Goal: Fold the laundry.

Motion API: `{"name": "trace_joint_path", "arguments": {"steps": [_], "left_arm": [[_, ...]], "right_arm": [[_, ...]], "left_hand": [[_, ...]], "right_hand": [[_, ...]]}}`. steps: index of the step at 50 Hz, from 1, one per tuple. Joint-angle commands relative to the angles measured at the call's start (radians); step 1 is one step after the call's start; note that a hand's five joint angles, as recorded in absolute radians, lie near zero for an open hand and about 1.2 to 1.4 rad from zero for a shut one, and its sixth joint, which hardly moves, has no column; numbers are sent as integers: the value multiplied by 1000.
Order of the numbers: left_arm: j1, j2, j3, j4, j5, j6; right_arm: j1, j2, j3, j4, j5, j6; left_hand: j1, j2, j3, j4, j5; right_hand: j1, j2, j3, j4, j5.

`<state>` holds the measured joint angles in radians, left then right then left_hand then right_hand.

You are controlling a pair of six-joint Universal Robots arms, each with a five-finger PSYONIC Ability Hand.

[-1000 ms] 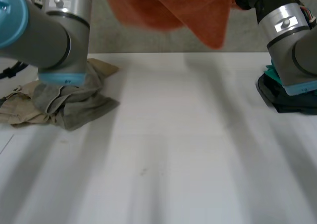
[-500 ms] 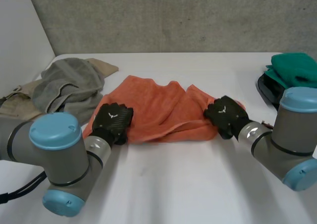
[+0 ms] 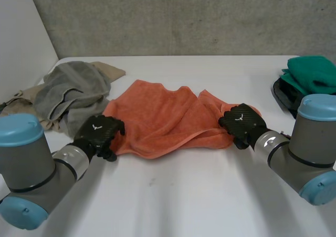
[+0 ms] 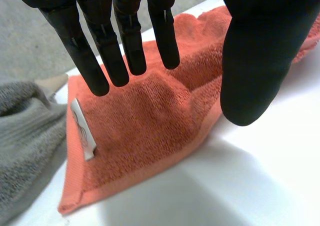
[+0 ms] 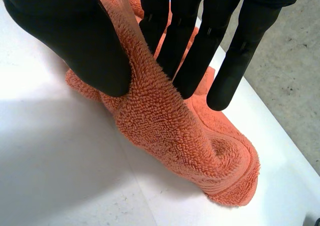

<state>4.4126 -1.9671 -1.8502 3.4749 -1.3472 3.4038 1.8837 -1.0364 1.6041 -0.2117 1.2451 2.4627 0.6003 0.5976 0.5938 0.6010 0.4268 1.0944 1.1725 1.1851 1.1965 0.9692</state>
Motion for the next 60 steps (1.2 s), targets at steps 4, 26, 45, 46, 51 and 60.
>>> {"name": "trace_joint_path", "arguments": {"steps": [4, 26, 45, 46, 51, 60], "left_arm": [[-5, -125, 94, -16, 48, -9], [-50, -87, 169, -11, 33, -12], [-41, 28, 82, -10, 37, -9], [-41, 28, 82, -10, 36, -9], [-38, 28, 80, -10, 36, -9], [-35, 24, 66, 1, 37, -9]], "right_arm": [[0, 1, 4, 0, 2, 1], [-49, -68, -225, 391, -10, 9], [-115, 246, -763, 656, -104, -148], [-113, 262, -770, 658, -105, -157], [-92, 295, -770, 660, -144, -229], [-80, 329, -737, 657, -291, -353]], "left_hand": [[106, 109, 113, 106, 105], [796, 799, 802, 795, 795], [796, 799, 802, 795, 795], [796, 799, 802, 795, 795], [796, 799, 802, 795, 795], [796, 799, 802, 795, 795]], "right_hand": [[302, 224, 211, 200, 253], [-569, -647, -660, -671, -618], [-578, -656, -669, -680, -627], [-578, -656, -669, -680, -627], [-578, -656, -669, -680, -627], [-528, -606, -619, -630, -577]]}}
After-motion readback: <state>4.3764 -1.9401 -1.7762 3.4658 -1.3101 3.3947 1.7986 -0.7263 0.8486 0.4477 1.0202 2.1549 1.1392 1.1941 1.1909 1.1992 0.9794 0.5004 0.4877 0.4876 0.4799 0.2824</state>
